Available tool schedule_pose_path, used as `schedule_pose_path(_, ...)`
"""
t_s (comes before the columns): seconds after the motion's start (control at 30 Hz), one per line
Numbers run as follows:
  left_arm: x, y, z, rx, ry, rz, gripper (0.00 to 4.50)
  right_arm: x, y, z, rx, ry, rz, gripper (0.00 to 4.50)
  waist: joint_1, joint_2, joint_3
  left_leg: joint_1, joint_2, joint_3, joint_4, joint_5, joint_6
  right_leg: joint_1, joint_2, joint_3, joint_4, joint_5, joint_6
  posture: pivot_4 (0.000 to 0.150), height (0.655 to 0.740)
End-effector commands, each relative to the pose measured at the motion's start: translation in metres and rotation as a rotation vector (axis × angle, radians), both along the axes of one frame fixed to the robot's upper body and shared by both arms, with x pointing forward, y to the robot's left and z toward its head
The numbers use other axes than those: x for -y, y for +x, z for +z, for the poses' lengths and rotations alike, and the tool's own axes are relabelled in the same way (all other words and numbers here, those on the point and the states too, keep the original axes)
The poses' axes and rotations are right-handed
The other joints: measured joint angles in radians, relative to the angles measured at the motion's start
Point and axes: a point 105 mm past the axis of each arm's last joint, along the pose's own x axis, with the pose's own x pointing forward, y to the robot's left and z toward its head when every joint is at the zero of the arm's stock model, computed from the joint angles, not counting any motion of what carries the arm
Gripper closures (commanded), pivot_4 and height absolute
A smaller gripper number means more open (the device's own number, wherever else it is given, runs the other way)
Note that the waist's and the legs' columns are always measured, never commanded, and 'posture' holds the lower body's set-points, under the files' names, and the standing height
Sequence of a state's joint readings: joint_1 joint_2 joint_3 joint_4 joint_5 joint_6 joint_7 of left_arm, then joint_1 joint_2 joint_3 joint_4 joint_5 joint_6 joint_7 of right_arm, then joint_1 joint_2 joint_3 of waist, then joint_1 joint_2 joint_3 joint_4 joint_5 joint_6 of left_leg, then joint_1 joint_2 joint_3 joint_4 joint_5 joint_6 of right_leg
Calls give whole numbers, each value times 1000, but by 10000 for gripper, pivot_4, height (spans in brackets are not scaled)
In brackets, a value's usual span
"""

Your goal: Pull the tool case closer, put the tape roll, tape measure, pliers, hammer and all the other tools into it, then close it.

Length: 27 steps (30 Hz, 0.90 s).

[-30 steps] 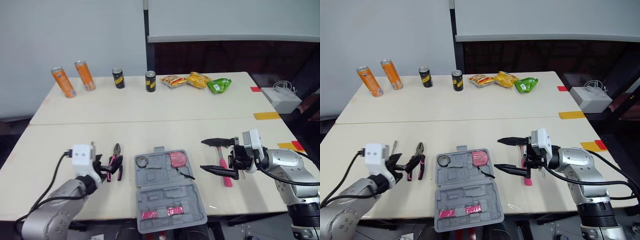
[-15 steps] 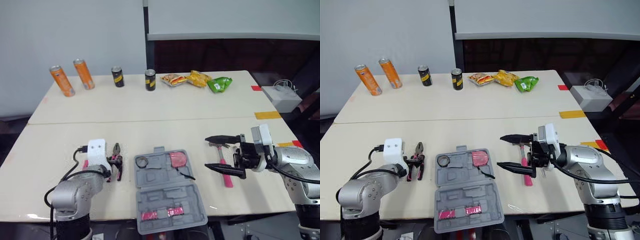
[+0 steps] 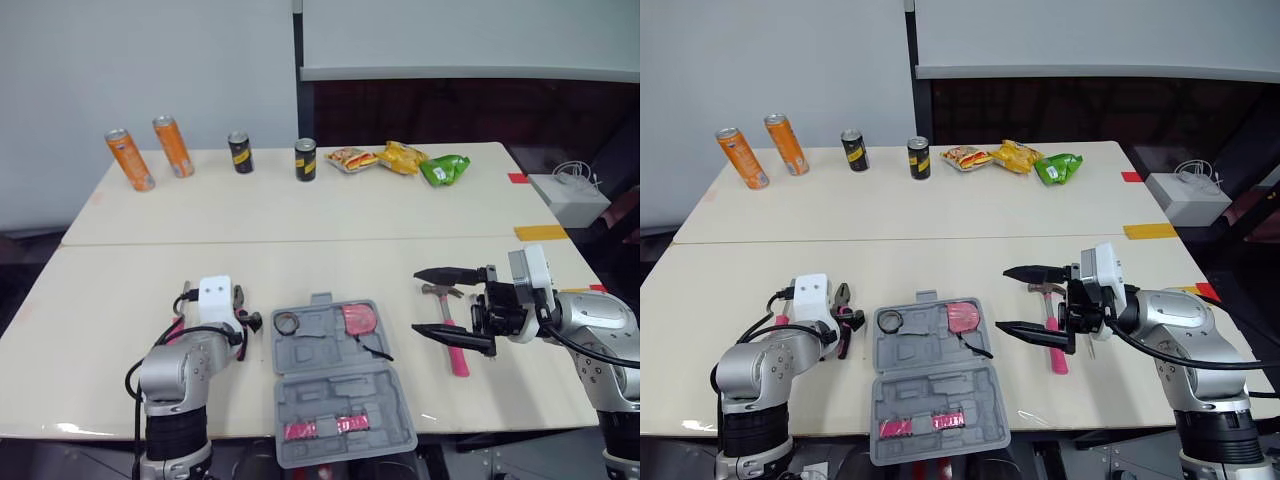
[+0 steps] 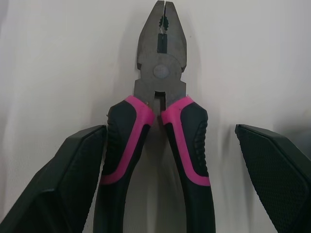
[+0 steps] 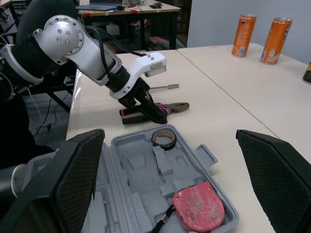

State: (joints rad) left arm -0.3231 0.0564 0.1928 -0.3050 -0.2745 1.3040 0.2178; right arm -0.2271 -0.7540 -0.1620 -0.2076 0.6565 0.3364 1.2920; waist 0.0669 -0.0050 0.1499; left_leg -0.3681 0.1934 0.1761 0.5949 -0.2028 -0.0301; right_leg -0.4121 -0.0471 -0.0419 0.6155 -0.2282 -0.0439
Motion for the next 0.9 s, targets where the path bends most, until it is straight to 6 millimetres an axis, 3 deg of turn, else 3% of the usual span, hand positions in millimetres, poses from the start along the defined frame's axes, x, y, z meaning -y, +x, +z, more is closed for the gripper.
schedule_pose_path(0.03, -3, 0, -8, -26, -2, 44, 2598, 1, -6, 13, 47, 24, 15, 6, 2, 1, 0, 0, 0, 0, 0, 0, 0, 0, 0, 0, 0, 0, 0, 1500, 7400)
schedule_pose_path(0.23, -3, 0, -12, -37, -9, 53, 21075, 3, -10, 14, 54, 32, 36, 0, 10, 5, -3, 0, -1, -1, 0, 1, 1, 1, -1, 0, 0, 0, 0, 1500, 7400)
schedule_pose_path(0.5, -9, -3, -11, -35, -3, 9, 21178, -1, -12, 13, 60, 36, 54, 0, 9, 5, -3, 0, -2, -1, -1, 1, 2, 1, -2, -1, -1, 0, 1, 1500, 7400)
schedule_pose_path(0.63, -15, -5, 0, 8, 17, -93, 21178, -4, -14, 10, 54, 39, 56, 0, 7, 5, -3, 0, -2, -2, -2, 1, 2, 1, -2, -2, -2, 0, 1, 1500, 7400)
schedule_pose_path(0.77, -20, -11, 22, 93, 32, -329, 21179, -8, -14, 10, 46, 44, 49, 0, -3, 4, -1, -1, -1, -4, -3, 1, 2, -2, -2, -4, -3, 0, 2, 1500, 7400)
schedule_pose_path(0.9, -35, -16, 44, 161, 163, -583, 21179, -15, -10, 5, 42, 2, 22, 0, 2, 3, 3, -3, -1, -7, -4, 1, 1, -3, -2, -8, -5, -1, 2, 1500, 7400)
